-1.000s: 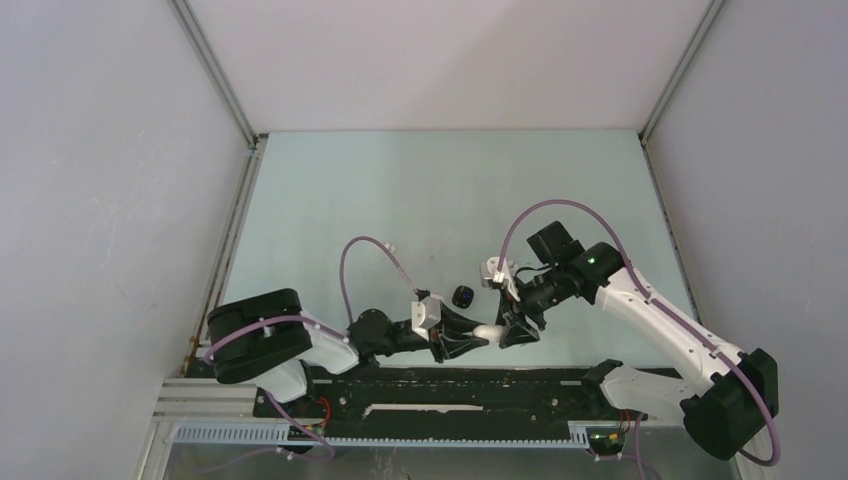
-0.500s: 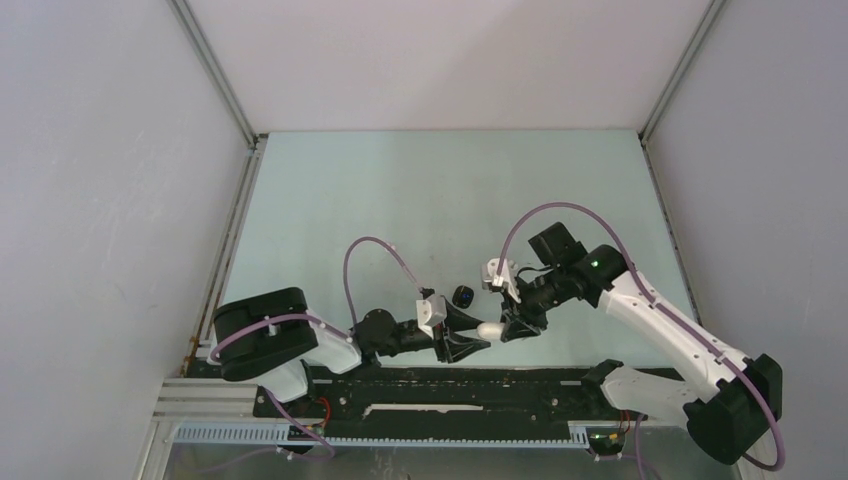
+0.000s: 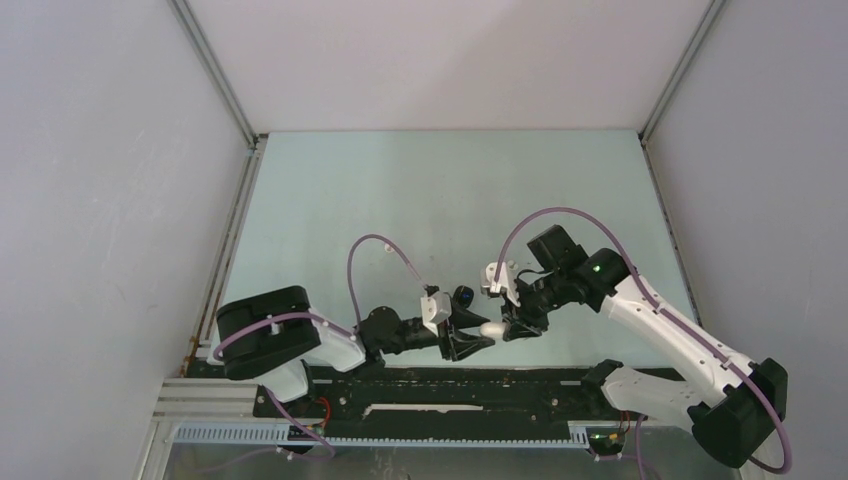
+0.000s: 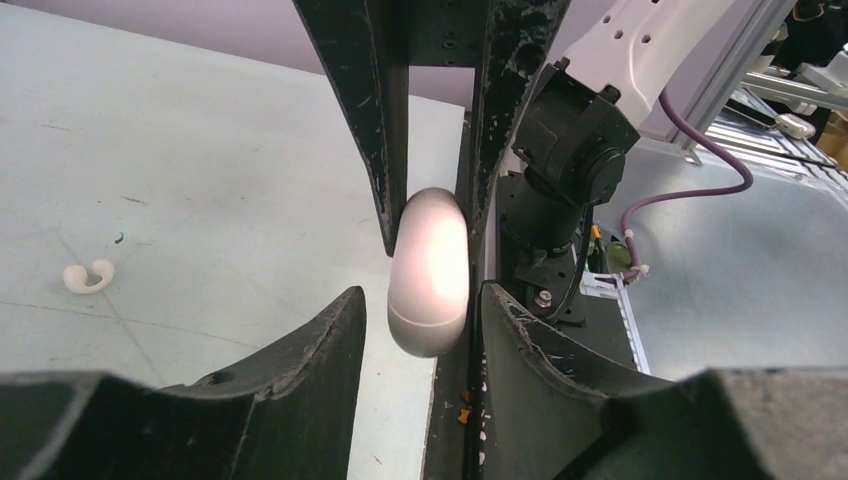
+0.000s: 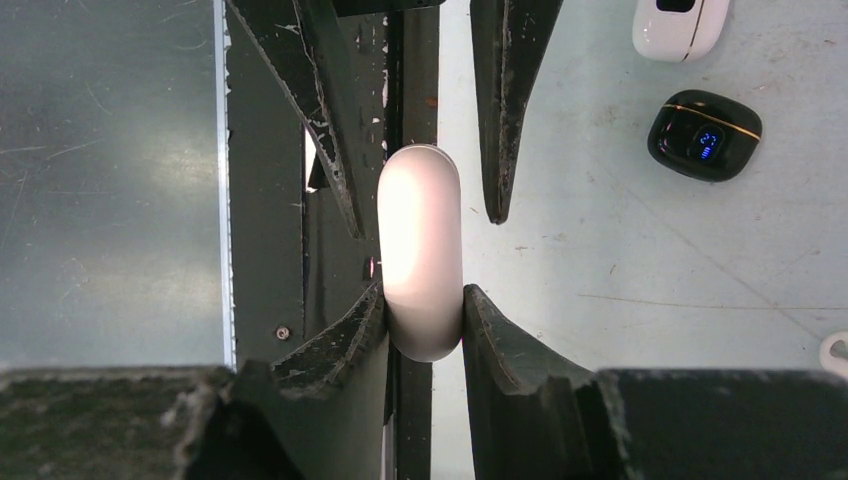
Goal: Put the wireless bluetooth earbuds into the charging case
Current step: Pass from the left arm to the right, then pass from the right arm to the left
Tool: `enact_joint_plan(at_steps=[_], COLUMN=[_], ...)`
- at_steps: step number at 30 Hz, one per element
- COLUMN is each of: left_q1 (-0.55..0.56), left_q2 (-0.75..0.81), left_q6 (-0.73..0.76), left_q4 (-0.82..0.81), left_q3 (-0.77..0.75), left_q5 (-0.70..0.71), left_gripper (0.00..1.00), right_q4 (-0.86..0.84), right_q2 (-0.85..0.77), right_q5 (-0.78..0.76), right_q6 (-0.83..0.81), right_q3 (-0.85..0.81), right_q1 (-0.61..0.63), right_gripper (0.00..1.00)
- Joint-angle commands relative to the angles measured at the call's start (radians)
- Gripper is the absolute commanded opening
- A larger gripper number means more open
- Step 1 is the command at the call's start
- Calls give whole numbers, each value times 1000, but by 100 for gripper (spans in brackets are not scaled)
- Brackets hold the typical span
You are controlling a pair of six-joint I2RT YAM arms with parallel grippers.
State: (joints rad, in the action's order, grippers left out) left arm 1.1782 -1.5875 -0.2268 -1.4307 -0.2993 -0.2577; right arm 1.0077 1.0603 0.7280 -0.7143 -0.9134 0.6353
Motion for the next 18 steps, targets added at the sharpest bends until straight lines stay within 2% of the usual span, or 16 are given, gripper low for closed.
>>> enact_joint_plan(at_steps=[1, 11, 18], left_q1=[8, 8, 8], left_q2=[-16, -28, -27], left_q6=[11, 11, 17], left_q4=[-25, 23, 45], left_q3=[-33, -51, -57], left_q5=[-4, 15, 21], left_gripper=[51, 53, 49], right_q4=[-35, -41, -43], right_q2=[9, -2, -2], right_q5=[-12, -21, -22], right_q6=[13, 22, 24], right_q3=[-37, -36, -36], right_q1=[12, 16, 15], right_gripper=[15, 16, 17])
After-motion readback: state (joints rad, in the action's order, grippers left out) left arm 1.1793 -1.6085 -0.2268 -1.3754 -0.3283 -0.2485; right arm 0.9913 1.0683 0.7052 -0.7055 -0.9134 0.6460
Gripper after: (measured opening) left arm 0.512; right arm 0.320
